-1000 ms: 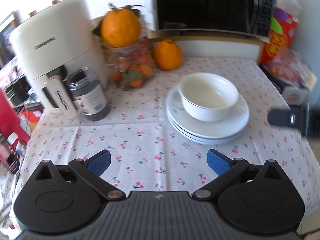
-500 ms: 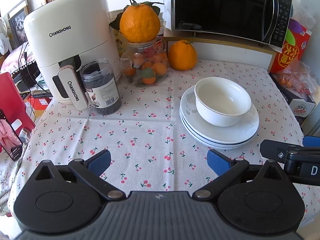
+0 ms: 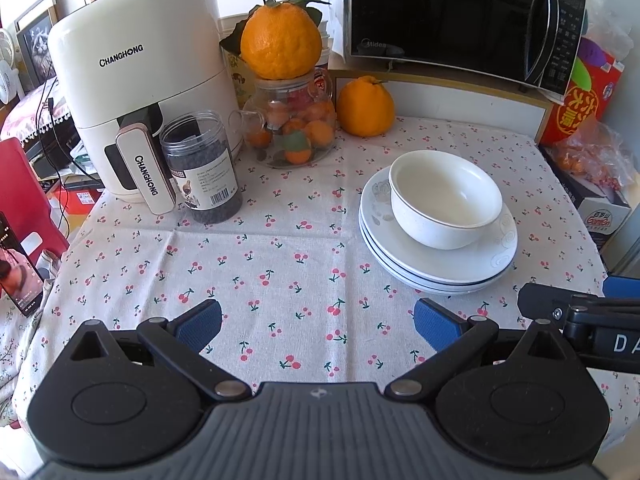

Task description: Organize plates and bowls

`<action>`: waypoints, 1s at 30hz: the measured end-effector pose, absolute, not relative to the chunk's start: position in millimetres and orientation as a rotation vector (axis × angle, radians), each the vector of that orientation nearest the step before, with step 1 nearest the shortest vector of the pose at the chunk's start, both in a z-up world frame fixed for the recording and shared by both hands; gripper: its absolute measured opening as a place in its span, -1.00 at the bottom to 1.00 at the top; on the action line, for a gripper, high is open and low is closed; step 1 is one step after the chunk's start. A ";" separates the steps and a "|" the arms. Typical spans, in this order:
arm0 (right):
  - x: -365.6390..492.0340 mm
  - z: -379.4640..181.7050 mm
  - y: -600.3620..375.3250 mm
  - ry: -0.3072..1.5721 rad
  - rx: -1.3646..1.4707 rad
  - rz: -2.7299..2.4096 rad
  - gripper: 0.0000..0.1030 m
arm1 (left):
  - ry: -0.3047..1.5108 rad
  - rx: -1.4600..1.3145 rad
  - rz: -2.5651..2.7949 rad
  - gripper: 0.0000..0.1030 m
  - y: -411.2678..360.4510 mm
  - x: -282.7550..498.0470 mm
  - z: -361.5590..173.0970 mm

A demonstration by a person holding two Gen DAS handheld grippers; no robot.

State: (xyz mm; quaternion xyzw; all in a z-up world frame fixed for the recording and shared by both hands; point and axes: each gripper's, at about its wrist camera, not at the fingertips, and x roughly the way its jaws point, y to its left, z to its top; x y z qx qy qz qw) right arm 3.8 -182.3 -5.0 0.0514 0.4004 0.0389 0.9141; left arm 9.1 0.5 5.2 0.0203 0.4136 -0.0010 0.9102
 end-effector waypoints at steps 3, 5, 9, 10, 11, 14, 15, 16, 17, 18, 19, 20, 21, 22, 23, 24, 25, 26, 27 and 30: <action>3.8 -4.7 -181.8 0.825 0.106 0.079 0.98 | 0.858 0.041 -0.004 0.99 0.2 9.7 4.7; 3.8 -4.8 -181.8 0.825 0.105 0.081 0.98 | 0.860 0.040 -0.004 0.99 0.3 10.3 4.5; 3.9 -4.8 -181.6 0.825 0.106 0.079 0.98 | 0.860 0.040 -0.003 0.99 -0.2 10.0 4.5; 3.9 -4.8 -181.5 0.825 0.106 0.079 0.98 | 0.859 0.039 -0.003 0.99 -0.2 10.0 4.5; 3.9 -4.8 -181.5 0.825 0.106 0.079 0.98 | 0.858 0.038 -0.002 0.99 -0.2 10.0 4.4; 3.9 -4.9 -181.7 0.825 0.105 0.080 0.98 | 0.855 0.037 0.000 0.99 0.3 9.9 5.0; 3.9 -4.9 -181.7 0.825 0.106 0.079 0.98 | 0.855 0.037 0.000 0.99 0.4 9.8 4.9; 4.0 -4.9 -181.7 0.825 0.105 0.079 0.98 | 0.856 0.036 0.000 0.99 0.4 9.7 5.0; 4.0 -5.0 -181.7 0.826 0.105 0.079 0.98 | 0.856 0.035 0.000 0.99 0.4 9.7 4.9; 3.9 -5.0 -181.6 0.826 0.105 0.079 0.98 | 0.857 0.035 0.001 0.99 0.3 9.6 4.9; 3.9 -4.9 -181.3 0.826 0.105 0.079 0.98 | 0.857 0.035 0.000 0.99 0.4 9.6 4.9; 3.9 -4.8 -181.3 0.826 0.105 0.079 0.98 | 0.856 0.035 0.001 0.99 0.4 9.5 5.0; 3.9 -4.9 -181.4 0.826 0.105 0.079 0.98 | 0.855 0.034 0.001 0.99 0.5 9.5 5.0; 3.9 -4.9 -181.4 0.826 0.105 0.079 0.98 | 0.854 0.034 0.001 0.99 0.7 9.7 5.1; 3.9 -4.9 -181.4 0.826 0.105 0.080 0.98 | 0.854 0.033 0.002 0.99 0.7 9.7 5.2; 4.0 -4.9 -181.4 0.826 0.104 0.080 0.98 | 0.853 0.033 0.003 0.99 0.8 9.7 5.2; 4.0 -5.0 -181.3 0.827 0.104 0.079 0.98 | 0.853 0.033 0.003 0.99 0.8 9.7 5.1; 3.9 -5.4 -181.0 0.827 0.104 0.080 0.98 | 0.854 0.033 0.004 0.99 0.8 9.7 5.0; 4.0 -5.3 -181.0 0.827 0.104 0.080 0.98 | 0.855 0.033 0.004 0.99 0.8 9.7 4.9; 3.6 -5.6 -180.6 0.827 0.103 0.080 0.98 | 0.856 0.033 0.004 0.99 0.9 9.5 5.0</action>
